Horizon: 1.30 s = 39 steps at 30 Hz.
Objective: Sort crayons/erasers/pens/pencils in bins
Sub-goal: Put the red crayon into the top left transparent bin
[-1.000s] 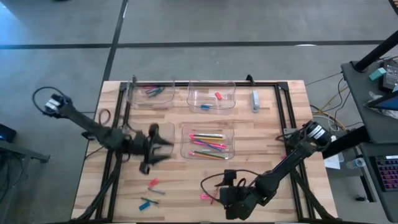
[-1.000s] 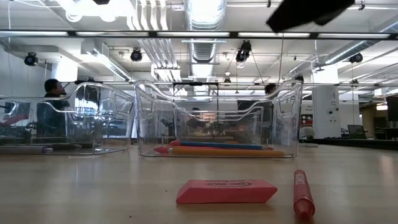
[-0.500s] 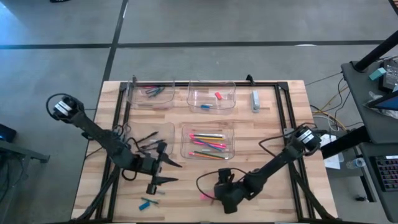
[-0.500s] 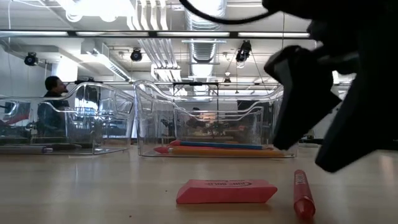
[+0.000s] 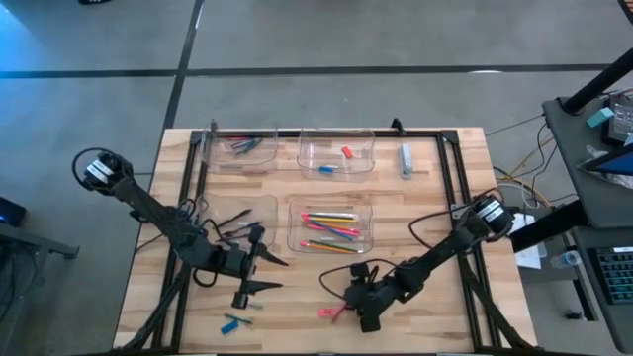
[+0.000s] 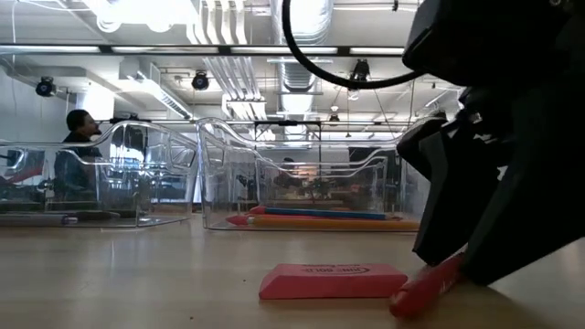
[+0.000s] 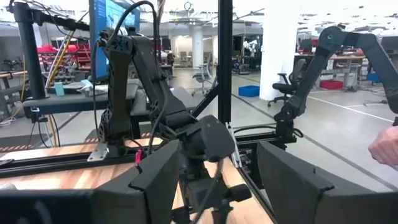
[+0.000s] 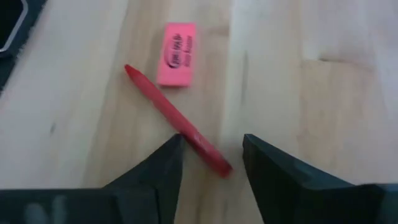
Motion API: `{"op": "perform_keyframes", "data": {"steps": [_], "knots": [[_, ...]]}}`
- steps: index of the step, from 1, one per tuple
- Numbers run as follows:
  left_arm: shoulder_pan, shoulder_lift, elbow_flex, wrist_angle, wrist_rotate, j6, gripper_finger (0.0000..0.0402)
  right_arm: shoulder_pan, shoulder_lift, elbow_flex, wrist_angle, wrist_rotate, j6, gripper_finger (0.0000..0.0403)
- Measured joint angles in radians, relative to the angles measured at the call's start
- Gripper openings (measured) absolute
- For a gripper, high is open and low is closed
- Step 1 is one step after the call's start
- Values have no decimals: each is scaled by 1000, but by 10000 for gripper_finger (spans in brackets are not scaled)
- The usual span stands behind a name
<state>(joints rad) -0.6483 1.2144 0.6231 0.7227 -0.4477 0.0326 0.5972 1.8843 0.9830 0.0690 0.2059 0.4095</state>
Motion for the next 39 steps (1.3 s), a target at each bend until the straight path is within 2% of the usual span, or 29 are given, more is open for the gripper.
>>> {"op": "perform_keyframes", "data": {"steps": [12, 15, 24, 27, 31, 35, 39], "knots": [[-1, 0, -1, -8, 0, 0, 199, -1, 4, -36, -18, -24, 26, 31], [-1, 0, -2, -8, 0, -1, 199, -1, 5, -36, -24, -35, 26, 12], [0, 0, -2, -25, 0, -2, 199, 5, -78, -40, -61, -28, 28, 8], [0, 0, -2, -25, 0, -4, 199, 12, -112, -46, -84, 8, 25, 8], [0, 0, -2, -26, 1, -26, 199, 13, -125, -47, 4, 22, 1, 11], [0, 0, -2, -31, 1, -28, 199, 13, -116, -47, 139, 24, -61, 30], [0, 0, -3, -34, 1, -38, 199, 13, -105, -47, 168, 26, -79, 66]]}}
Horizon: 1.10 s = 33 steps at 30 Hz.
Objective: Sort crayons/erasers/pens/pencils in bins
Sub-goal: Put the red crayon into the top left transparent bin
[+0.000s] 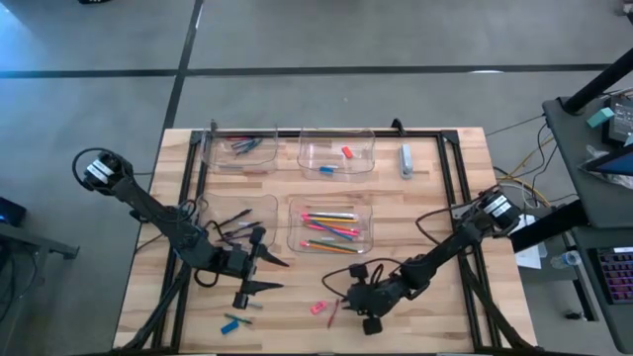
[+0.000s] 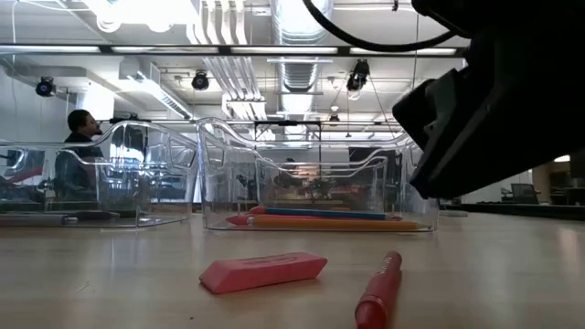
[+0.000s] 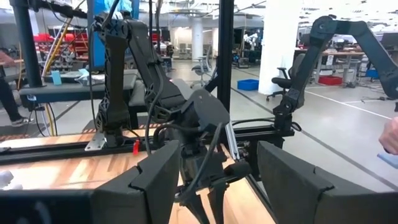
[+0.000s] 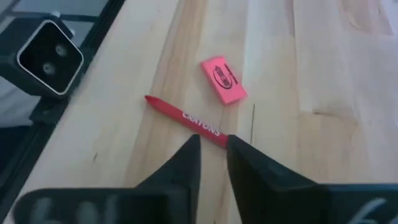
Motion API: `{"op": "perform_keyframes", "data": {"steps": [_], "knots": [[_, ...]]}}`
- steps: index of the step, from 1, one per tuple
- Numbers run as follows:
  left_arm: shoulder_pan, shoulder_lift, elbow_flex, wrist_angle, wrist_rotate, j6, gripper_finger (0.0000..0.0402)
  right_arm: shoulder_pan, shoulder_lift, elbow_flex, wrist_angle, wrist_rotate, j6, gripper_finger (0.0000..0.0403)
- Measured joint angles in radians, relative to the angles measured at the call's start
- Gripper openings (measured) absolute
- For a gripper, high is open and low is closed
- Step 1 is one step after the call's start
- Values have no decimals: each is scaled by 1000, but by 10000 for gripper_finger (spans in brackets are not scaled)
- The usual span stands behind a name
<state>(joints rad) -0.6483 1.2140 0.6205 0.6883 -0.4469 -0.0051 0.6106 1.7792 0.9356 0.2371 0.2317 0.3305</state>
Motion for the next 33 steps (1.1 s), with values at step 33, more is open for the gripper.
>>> {"op": "perform_keyframes", "data": {"steps": [33], "knots": [[0, 1, -4, -53, 0, -41, 199, -21, 180, 55, 56, -12, -109, 101]]}}
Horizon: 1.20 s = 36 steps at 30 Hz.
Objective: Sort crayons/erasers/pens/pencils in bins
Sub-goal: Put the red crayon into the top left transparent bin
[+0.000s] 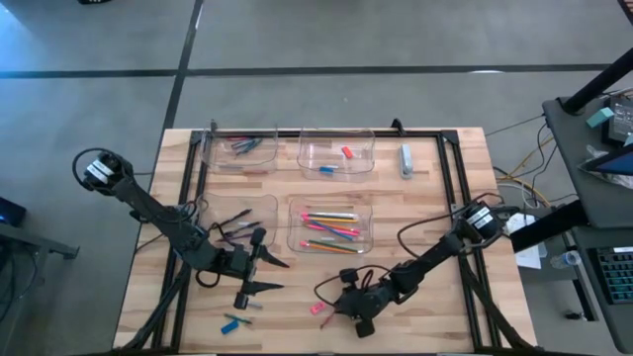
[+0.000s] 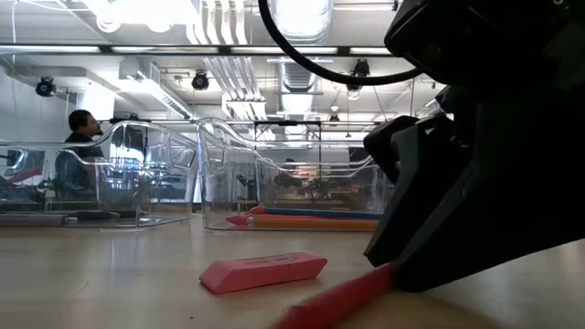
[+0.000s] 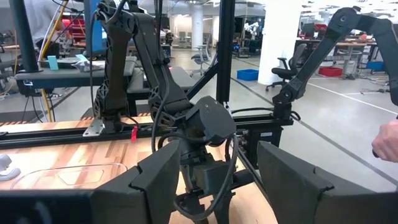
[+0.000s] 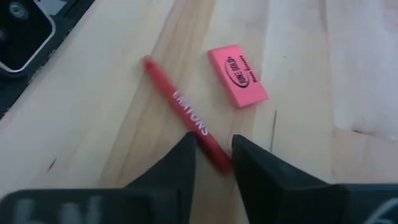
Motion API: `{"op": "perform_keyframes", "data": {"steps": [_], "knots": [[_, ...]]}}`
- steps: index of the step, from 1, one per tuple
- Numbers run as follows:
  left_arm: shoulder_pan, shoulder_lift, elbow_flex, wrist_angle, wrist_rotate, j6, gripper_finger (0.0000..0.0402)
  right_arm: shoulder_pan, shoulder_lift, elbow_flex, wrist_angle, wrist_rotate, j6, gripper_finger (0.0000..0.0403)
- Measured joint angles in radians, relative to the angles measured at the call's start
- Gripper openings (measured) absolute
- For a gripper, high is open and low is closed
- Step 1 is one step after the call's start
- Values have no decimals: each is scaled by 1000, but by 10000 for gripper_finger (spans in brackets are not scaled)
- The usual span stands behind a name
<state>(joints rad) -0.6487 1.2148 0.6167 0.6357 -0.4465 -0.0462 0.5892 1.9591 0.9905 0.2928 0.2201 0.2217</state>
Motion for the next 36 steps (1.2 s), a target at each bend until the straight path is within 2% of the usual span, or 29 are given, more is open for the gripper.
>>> {"op": "perform_keyframes", "data": {"steps": [5, 8, 19, 27, 36], "knots": [[0, 0, -1, -1, 0, -1, 199, 0, -2, 6, -7, -44, -15, 42], [1, 0, -1, -1, 0, -1, 199, -2, -10, 6, -15, -79, -17, 19], [0, 0, -2, -17, 0, -2, 199, 27, -101, -4, -112, -89, -32, 15], [0, 7, -2, -53, 0, -4, 199, 66, -199, -3, -148, 95, -18, 14], [24, 141, 31, -44, 1, -1, 199, 76, -254, -2, -156, 287, -2, 13]]}}
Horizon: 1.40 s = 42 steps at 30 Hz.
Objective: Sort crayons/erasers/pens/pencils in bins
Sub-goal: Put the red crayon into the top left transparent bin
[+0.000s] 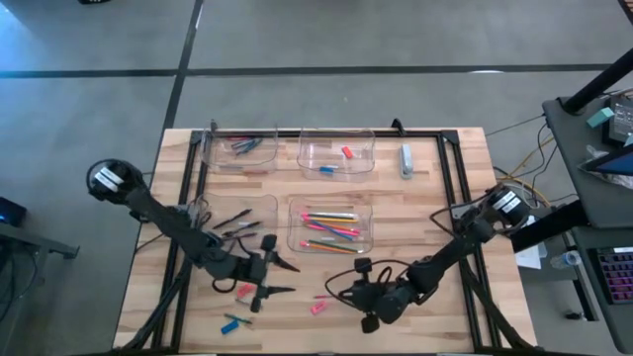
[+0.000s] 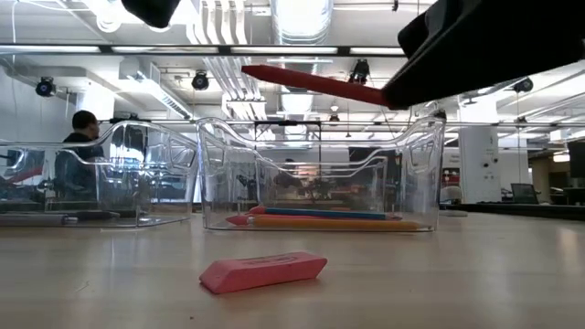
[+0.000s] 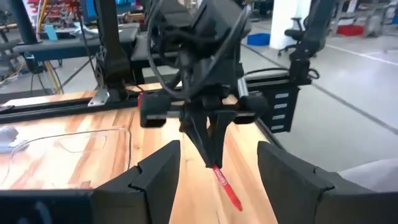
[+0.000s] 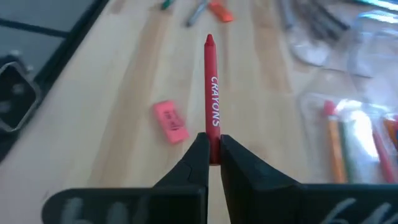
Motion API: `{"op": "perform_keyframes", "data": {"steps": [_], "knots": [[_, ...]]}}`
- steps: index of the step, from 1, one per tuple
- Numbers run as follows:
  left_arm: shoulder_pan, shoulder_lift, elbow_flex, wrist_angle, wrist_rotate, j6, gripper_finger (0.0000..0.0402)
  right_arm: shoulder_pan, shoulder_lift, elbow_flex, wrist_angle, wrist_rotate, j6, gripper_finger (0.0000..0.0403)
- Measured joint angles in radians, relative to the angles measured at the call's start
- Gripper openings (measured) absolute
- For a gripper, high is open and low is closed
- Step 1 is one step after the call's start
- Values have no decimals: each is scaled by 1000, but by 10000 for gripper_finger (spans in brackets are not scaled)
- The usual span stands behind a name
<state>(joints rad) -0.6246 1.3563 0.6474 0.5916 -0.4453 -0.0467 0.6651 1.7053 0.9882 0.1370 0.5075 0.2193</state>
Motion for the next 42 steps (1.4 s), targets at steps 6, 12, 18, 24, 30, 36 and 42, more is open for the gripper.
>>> {"op": "perform_keyframes", "data": {"steps": [6, 12, 18, 24, 30, 36, 42], "knots": [[46, 115, 64, -8, 104, 8, 199, 0, -23, 0, -14, 45, 32, 13], [80, 201, 150, -88, 141, 1, 213, 0, -36, 2, -15, 89, 45, 13], [90, 273, 250, -235, 141, -22, 267, 0, -36, 2, -29, 98, 55, 13], [99, 325, 299, -293, 126, -19, 292, -2, -36, 2, -29, 116, 62, 13], [114, 344, 321, -320, 84, -25, 292, -3, -36, 2, -28, 124, 72, 13], [115, 344, 319, -325, 76, -25, 285, -6, -36, 2, -27, 150, 77, 13], [115, 344, 318, -331, 70, -25, 240, -15, -36, 2, -22, 154, 94, 13]]}}
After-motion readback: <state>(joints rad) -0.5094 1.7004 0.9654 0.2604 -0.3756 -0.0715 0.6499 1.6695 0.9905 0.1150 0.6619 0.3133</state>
